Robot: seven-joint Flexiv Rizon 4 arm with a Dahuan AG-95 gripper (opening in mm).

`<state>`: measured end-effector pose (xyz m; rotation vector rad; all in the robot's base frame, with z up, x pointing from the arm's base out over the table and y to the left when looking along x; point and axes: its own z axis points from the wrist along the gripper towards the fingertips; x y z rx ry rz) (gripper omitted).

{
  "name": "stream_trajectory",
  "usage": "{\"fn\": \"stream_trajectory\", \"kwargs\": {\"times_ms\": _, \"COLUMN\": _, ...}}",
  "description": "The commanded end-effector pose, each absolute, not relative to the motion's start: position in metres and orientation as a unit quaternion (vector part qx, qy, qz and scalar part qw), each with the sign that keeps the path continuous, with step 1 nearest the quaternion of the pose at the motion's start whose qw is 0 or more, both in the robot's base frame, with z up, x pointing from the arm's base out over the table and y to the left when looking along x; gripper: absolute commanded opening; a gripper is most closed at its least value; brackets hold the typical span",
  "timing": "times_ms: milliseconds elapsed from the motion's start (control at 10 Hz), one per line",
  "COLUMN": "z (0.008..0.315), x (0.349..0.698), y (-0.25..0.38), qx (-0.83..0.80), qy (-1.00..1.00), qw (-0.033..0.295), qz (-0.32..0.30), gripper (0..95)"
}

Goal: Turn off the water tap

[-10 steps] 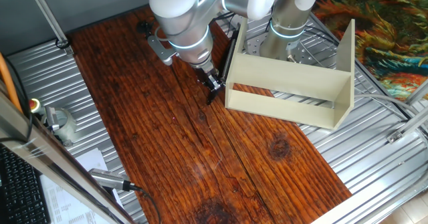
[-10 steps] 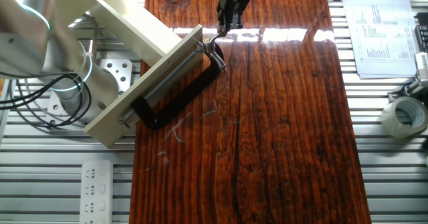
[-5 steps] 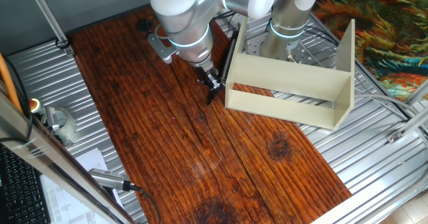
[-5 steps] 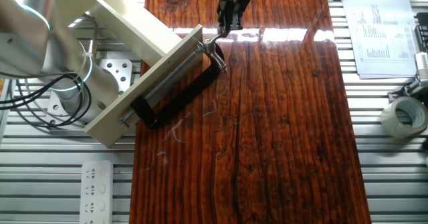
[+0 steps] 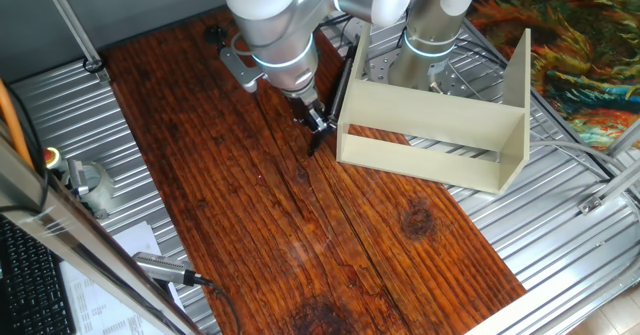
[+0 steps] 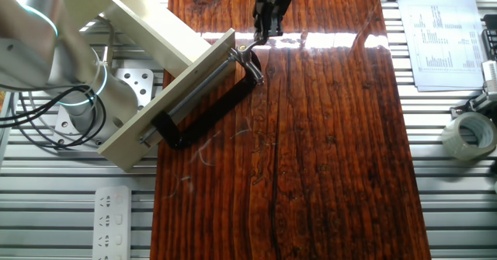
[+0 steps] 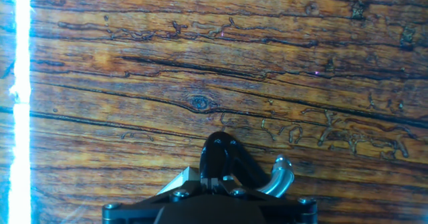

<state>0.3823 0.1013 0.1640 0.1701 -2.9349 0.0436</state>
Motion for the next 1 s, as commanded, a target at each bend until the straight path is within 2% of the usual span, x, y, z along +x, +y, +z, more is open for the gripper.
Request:
{"fn": "stream_trajectory", "kwargs": {"times_ms": 100, "z": 0.164, "x": 0.383, "y": 0.102, "qx": 0.058, "qy": -0.993, "qw": 0.097, "qz": 0.018, "gripper": 0.0}}
{"fn": "stream_trajectory", "kwargs": {"times_ms": 300, "z": 0.166, "x": 0.384, "y": 0.100, "qx": 0.057, "qy": -0.994, "qw": 0.087, "qz": 0.030, "gripper": 0.0}}
{"fn": "stream_trajectory", "kwargs": {"times_ms": 1000, "z": 0.173, "x": 0.388, "y": 0.087, "qx": 0.067, "qy": -0.993, "qw": 0.086, "qz": 0.041, "gripper": 0.0}}
